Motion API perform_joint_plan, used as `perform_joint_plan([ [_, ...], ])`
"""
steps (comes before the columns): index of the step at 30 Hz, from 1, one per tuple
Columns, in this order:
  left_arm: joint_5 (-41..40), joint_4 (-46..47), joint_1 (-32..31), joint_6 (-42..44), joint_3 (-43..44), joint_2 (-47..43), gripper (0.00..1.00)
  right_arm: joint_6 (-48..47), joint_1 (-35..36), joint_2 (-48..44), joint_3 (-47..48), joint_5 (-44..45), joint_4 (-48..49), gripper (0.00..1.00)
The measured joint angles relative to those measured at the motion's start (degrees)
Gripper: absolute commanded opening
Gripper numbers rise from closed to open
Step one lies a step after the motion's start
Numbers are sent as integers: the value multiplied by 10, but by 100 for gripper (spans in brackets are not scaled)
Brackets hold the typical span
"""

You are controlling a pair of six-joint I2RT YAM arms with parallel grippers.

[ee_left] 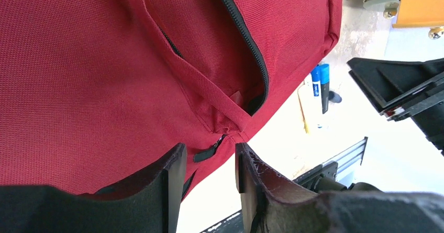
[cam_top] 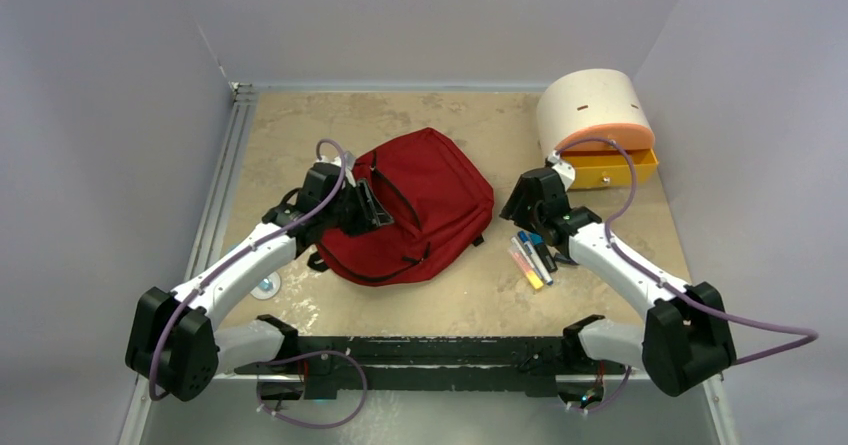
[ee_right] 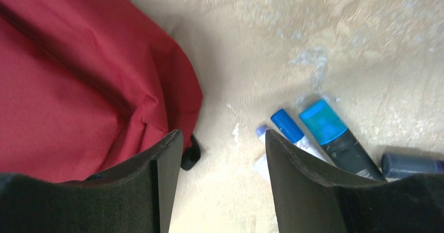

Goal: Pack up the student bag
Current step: Adjust the stationery at the center of the board.

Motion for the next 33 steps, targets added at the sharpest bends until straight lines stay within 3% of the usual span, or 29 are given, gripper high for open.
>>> perform_joint_plan([
  [10, 4, -1, 0, -4, 0, -1, 38, 35, 0, -33, -21, -76, -63, 67],
  [33, 4, -1, 0, -17, 0, -7, 38, 161, 0, -3, -71, -53, -98, 68],
])
